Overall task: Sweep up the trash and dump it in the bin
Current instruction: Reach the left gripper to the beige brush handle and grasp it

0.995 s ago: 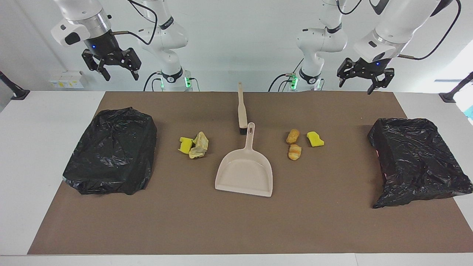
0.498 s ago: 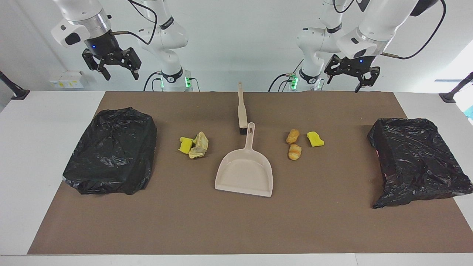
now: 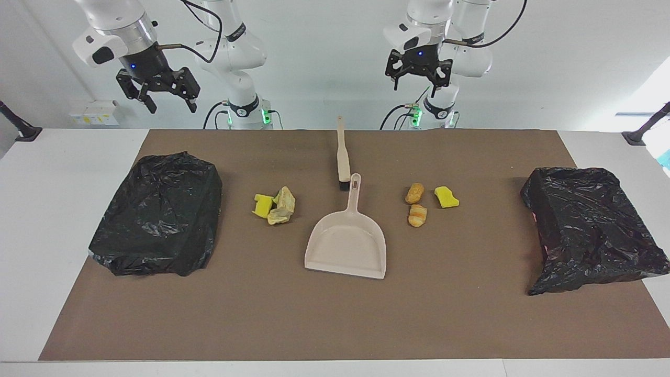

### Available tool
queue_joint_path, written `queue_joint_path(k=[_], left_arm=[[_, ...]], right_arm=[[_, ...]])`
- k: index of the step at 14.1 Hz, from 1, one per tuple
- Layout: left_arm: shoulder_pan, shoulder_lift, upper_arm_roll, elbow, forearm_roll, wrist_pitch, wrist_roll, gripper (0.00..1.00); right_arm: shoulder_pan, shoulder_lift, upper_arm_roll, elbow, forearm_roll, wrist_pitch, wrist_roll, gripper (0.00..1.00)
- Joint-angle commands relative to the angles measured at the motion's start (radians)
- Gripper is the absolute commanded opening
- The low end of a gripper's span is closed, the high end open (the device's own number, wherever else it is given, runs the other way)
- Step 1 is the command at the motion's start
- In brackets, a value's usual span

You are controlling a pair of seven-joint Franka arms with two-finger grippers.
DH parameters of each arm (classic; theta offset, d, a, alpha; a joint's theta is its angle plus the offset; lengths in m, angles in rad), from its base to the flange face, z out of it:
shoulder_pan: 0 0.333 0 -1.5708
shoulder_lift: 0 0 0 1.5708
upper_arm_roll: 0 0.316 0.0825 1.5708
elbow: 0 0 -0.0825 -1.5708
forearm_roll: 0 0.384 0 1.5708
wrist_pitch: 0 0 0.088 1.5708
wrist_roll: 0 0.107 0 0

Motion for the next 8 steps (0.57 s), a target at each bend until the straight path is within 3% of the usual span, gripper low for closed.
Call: queue_joint_path(k=[1, 8], left_arm=[[-0.097, -0.034, 0.017, -0.118, -0.02, 0.118, -0.132, 1.0], [-0.236, -0.035, 0.017, -0.383, -0.024, 0.415, -0.276, 1.0]], right_arm=[[-0.015, -0.009, 0.004, -0.006, 0.012, -0.001, -0.033, 1.0], [-0.015, -0.009, 0.003, -0.007, 0.012, -0.002, -0.03, 1.0]])
